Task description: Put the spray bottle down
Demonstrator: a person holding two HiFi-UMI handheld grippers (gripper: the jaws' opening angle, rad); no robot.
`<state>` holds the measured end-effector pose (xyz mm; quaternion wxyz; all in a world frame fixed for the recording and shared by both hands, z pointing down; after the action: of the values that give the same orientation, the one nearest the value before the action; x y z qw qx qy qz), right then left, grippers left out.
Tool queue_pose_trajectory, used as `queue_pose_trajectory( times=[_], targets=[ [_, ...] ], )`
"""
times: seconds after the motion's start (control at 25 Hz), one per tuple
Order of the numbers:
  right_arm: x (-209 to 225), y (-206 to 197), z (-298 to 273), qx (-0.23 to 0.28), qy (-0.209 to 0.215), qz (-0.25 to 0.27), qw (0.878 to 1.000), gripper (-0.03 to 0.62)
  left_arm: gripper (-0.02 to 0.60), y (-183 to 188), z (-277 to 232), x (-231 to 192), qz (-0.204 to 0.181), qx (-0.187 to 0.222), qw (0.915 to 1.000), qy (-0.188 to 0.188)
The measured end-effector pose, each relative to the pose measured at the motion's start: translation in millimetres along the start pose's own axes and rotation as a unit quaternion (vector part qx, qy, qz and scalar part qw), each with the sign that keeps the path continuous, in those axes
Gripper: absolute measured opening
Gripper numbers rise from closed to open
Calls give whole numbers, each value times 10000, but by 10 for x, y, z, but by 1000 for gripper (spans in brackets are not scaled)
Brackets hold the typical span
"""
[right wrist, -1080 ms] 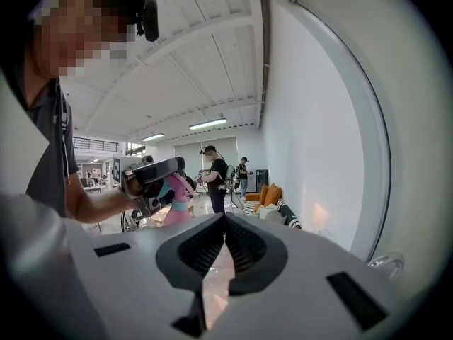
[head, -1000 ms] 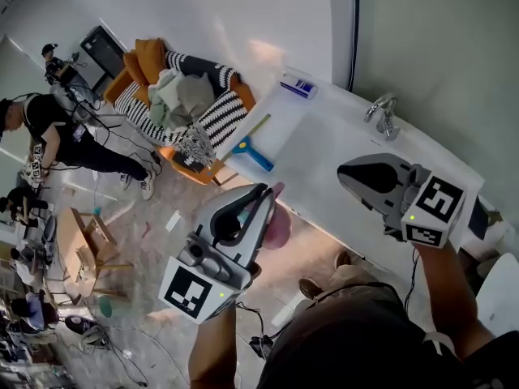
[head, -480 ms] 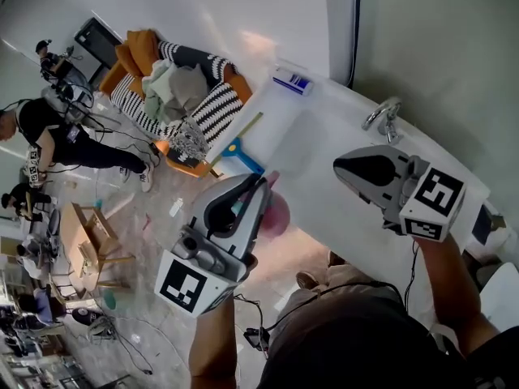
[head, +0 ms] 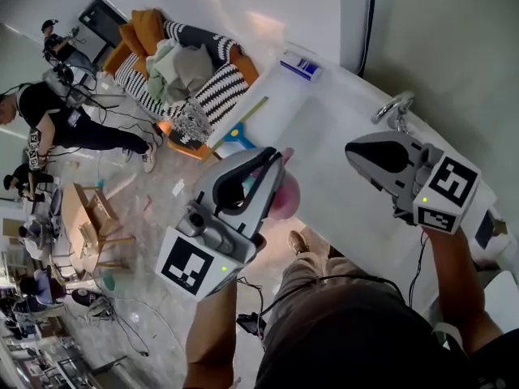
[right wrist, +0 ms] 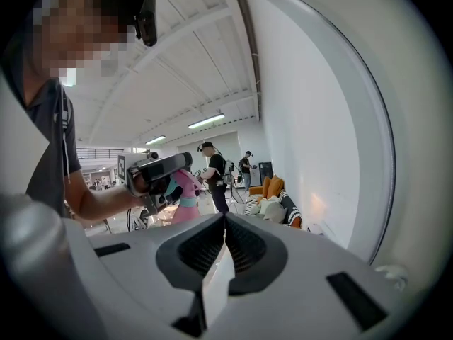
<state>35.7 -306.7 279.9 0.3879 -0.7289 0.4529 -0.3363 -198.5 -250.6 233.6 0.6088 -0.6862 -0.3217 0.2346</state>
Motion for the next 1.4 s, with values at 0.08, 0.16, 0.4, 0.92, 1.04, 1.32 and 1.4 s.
queue_pose_trajectory(
  times=[0.08, 0.16, 0.4, 0.92, 1.04, 1.32, 1.4],
  targets=[
    [-16, 13, 1, -28, -55, 1, 10000, 9, 23, -1, -10, -29, 7, 42, 10000, -59],
    [-8, 21, -7, -44, -148, -25, 9999, 9, 23, -26, -40, -72, 28, 82, 9999, -137],
    [16, 68, -137, -202, -335, -125, 9992, 9, 23, -91, -73, -301, 76, 227, 9991, -353],
    [175, 377, -882, -377, -637, -224, 9970, 9, 22, -265, 52, -1190, -11, 454, 9972, -597],
    [199, 401, -987, -464, -634, -248, 9966, 9, 23, -272, 10, -1317, -49, 512, 9967, -633],
    [334, 392, -1195, -659, -482, -289, 9962, 9, 23, -367, -115, -1541, 54, 517, 9971, -553],
    [412, 359, -1255, -684, -426, -292, 9963, 9, 23, -416, -175, -1600, 98, 521, 9975, -478]
  ],
)
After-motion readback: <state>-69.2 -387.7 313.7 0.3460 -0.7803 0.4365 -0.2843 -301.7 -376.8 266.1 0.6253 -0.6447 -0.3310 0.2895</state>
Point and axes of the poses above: the fingertips, and each gripper's own axes: z backward along the fingers, x to its right, y out of its top, the point moved 9 cm from there along z, backward along the fingers, and after that the axes turned 13 degrees about -x, right-handed, at the moved point
